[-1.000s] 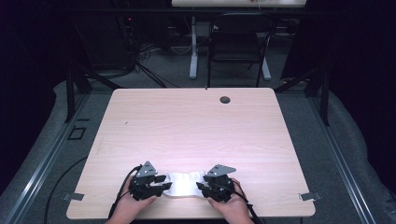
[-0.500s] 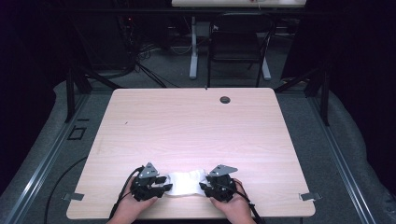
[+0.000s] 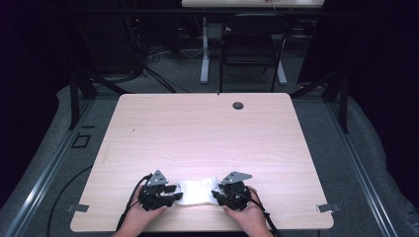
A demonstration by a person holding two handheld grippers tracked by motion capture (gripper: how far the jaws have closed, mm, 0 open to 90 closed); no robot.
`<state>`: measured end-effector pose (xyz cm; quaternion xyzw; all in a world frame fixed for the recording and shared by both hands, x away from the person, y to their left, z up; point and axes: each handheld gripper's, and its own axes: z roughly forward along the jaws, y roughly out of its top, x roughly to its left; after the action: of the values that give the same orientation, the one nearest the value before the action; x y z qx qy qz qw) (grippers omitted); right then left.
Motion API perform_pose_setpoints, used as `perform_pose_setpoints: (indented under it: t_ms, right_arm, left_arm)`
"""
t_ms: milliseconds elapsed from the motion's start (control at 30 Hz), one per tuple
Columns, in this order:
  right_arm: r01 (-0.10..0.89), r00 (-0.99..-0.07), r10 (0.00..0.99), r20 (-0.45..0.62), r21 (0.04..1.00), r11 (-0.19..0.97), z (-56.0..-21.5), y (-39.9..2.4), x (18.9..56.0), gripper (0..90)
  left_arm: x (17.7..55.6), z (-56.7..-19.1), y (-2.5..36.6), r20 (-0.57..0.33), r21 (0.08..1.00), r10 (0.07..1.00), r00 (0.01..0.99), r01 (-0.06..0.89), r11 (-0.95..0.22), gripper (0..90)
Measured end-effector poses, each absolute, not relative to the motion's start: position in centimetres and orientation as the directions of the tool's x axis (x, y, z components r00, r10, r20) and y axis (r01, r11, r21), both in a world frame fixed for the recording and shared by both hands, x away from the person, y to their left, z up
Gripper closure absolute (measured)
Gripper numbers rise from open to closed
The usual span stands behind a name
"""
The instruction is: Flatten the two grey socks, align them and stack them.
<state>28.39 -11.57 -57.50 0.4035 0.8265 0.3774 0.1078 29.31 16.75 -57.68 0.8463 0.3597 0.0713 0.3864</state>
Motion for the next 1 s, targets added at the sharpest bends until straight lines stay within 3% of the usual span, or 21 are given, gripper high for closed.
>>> perform_pose_setpoints:
  t_ms: [733,1000]
  right_arm:
    - [0.644,-0.593,0.783,0.187,0.695,0.321,-57.5,-11.6,32.6,61.9]
    - [0.642,-0.578,0.800,0.162,0.695,0.324,-57.5,-11.3,33.8,62.1]
  left_arm:
    - [33.5,-57.8,16.6,-0.194,0.711,0.716,0.670,0.599,-0.368,57.6]
    - [34.6,-58.0,16.5,-0.195,0.722,0.730,0.655,0.599,-0.346,57.6]
